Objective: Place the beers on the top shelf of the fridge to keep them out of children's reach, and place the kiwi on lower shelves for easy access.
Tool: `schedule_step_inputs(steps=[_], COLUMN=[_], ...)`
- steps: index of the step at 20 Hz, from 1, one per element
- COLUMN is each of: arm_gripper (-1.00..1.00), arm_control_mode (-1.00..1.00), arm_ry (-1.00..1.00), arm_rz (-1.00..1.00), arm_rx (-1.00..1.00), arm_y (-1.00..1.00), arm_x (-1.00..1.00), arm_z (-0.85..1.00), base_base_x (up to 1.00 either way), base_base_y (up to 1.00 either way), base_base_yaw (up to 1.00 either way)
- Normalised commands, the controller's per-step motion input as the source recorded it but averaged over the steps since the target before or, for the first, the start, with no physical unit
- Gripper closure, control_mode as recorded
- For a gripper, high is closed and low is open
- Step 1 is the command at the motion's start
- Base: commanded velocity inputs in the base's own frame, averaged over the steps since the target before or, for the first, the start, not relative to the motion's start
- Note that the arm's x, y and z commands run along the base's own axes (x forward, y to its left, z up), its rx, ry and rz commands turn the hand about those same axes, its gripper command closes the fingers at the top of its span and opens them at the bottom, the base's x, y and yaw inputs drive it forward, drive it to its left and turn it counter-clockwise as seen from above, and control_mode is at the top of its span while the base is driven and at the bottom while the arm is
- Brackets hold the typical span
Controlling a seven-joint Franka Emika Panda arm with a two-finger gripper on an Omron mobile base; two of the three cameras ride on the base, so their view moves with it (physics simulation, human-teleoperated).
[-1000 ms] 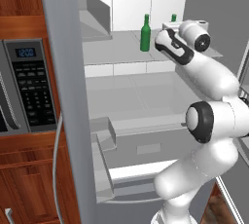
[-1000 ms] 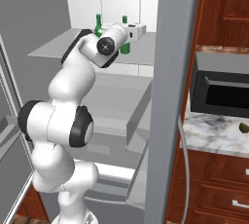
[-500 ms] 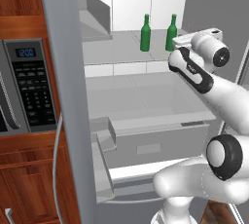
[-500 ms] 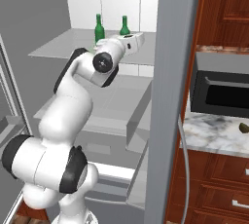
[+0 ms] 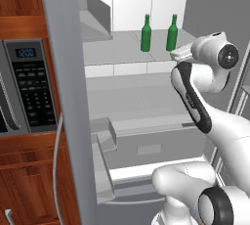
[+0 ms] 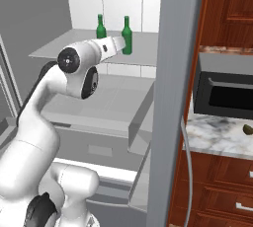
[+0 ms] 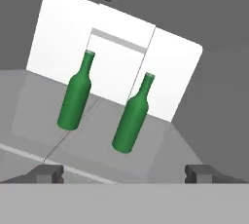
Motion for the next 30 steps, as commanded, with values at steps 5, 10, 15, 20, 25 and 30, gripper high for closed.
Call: schedule_step_inputs(steps=[5, 10, 15, 20, 25, 30], arm_gripper=[-1.0, -1.0, -1.0, -1.0, -1.0, -1.0], arm_control_mode=[-1.0, -1.0, -1.0, -1.0, -1.0, -1.0], arm_ry=[0.22, 0.27, 0.21, 0.07, 0.17, 0.2], arm_rz=[-0.01, -0.03, 0.0, 0.0, -0.02, 0.0], arm_rx=[0.05, 0.14, 0.13, 0.17, 0.06, 0.0], arm_y=[0.16, 0.0, 0.0, 0.01, 0.19, 0.43], arm_x=[-1.0, -1.0, -0.99, -0.81, -0.5, -0.16], arm_z=[0.0, 0.0, -0.24, -0.49, -0.16, 0.0], base_base_x=[0.0, 0.0, 0.0, 0.0, 0.0, 0.0], base_base_y=[0.0, 0.0, 0.0, 0.0, 0.0, 0.0], base_base_yaw=[0.0, 0.0, 0.0, 0.0, 0.0, 0.0])
